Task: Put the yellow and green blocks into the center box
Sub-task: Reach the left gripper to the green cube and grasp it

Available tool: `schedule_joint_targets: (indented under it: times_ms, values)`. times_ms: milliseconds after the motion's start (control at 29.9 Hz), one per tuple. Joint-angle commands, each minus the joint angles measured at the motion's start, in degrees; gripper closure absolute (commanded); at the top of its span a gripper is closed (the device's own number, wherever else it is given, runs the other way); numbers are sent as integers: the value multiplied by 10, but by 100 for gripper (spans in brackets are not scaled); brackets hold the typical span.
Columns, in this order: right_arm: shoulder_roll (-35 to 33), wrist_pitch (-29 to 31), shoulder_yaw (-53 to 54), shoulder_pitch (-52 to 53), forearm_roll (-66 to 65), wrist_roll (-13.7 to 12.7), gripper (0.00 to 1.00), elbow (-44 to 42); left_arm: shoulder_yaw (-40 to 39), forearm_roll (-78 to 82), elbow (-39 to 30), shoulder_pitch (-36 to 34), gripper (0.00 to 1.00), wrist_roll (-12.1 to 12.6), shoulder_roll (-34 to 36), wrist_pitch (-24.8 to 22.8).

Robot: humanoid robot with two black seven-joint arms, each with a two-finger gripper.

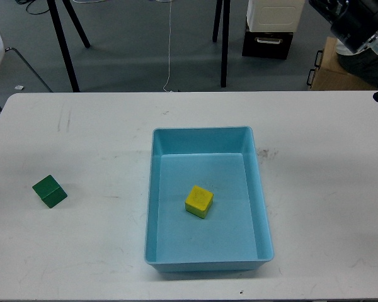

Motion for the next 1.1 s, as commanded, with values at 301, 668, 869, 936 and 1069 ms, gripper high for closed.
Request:
schedule_joint_targets:
  times_ms: [301, 668, 869, 936, 1069]
  values:
    - [-51, -23, 2, -175, 27, 0, 3, 43, 126, 361, -132, -16, 1, 0, 30, 0]
    - [-46, -28, 1, -196, 27, 0, 3, 42, 497, 400, -143, -203, 0, 0, 47, 0]
    - [-46, -28, 1, -199, 27, 0, 3, 41, 541, 400, -79, -217, 0, 0, 15, 0]
    - [-45, -28, 1, -199, 27, 0, 3, 41, 542, 400, -62, -217, 0, 0, 4, 0]
    - [-45, -29, 1, -203, 27, 0, 3, 41, 543, 400, -46, -217, 1, 0, -21, 0]
